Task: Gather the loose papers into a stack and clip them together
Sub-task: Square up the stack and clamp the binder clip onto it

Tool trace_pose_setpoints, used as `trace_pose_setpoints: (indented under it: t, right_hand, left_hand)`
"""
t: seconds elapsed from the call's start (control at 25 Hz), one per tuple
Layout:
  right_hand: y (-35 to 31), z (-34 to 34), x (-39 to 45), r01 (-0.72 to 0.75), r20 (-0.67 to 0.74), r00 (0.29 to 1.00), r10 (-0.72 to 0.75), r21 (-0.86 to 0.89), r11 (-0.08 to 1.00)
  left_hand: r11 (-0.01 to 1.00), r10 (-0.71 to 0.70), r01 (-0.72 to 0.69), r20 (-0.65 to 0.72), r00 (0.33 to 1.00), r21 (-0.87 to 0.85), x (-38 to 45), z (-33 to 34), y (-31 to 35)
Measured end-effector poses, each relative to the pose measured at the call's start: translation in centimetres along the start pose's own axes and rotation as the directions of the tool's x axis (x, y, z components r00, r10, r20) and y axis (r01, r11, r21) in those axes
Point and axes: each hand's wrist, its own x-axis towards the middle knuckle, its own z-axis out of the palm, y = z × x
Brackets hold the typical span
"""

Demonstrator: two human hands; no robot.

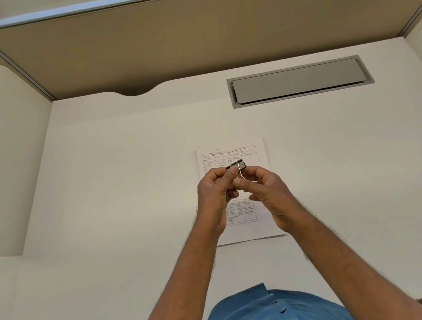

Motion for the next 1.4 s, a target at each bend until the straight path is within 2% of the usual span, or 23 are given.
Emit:
trace_pose_setpoints:
  t: [0.28,0.4,0.48,0.6,0.64,0.72,0.8,0.92,1.04,1.2,1.4]
  right_hand:
    - [0.5,-1.1,3.6,-0.09,-0.041,0.994,0.099,0.185,0.979]
    - [0.5,-1.2,5.5,-0.108,-0.039,0.992,0.119,0.206,0.972]
    - [0.6,-1.3,6.8,-0.109,-0.059,0.991,0.124,0.211,0.971]
    - [1.3,-1.4,9.1,-0.121,-0.126,0.98,0.155,0.247,0.962]
    - [1.7,-1.4,9.8,-0.127,-0.146,0.975,0.171,0.267,0.955]
    - [2.5,-1.4,11.1,-0.145,-0.169,0.965,0.199,0.288,0.947]
    - [3.4,-1.5,12.2,-0.166,-0.175,0.959,0.222,0.288,0.943]
    - [4.6,-1.6,12.9,-0.188,-0.177,0.955,0.239,0.261,0.947]
    - [5.1,-1.7,13.2,-0.186,-0.183,0.956,0.231,0.234,0.954]
    - [5.5,-1.8,13.3,-0.181,-0.181,0.958,0.222,0.218,0.959]
    - [5.4,-2.0,13.3,-0.183,-0.162,0.962,0.219,0.21,0.96]
  left_hand:
    - [0.989,-0.036,0.032,0.022,0.999,0.146,2.4,-1.2,-0.6]
    - [0.959,-0.046,0.04,0.013,0.999,0.279,4.3,-1.5,-0.1]
    - [0.897,-0.026,0.022,0.002,1.0,0.441,5.9,-2.0,0.3]
    - [0.688,0.096,-0.061,-0.008,0.995,0.723,9.0,-3.2,0.5]
    - [0.583,0.168,-0.098,-0.001,0.986,0.806,10.0,-3.6,0.5]
    - [0.312,0.273,-0.138,0.051,0.961,0.94,11.9,-4.3,0.4]
    - [0.088,0.268,-0.133,0.105,0.958,0.987,13.7,-4.3,0.7]
    - [-0.119,0.14,-0.156,0.172,0.975,0.981,15.8,-3.9,0.9]
    - [-0.241,0.031,-0.169,0.181,0.983,0.956,17.2,-3.8,0.8]
    - [-0.365,-0.028,-0.165,0.167,0.986,0.916,19.0,-3.2,2.0]
    - [-0.387,-0.157,-0.166,0.113,0.981,0.907,21.1,-1.7,3.6]
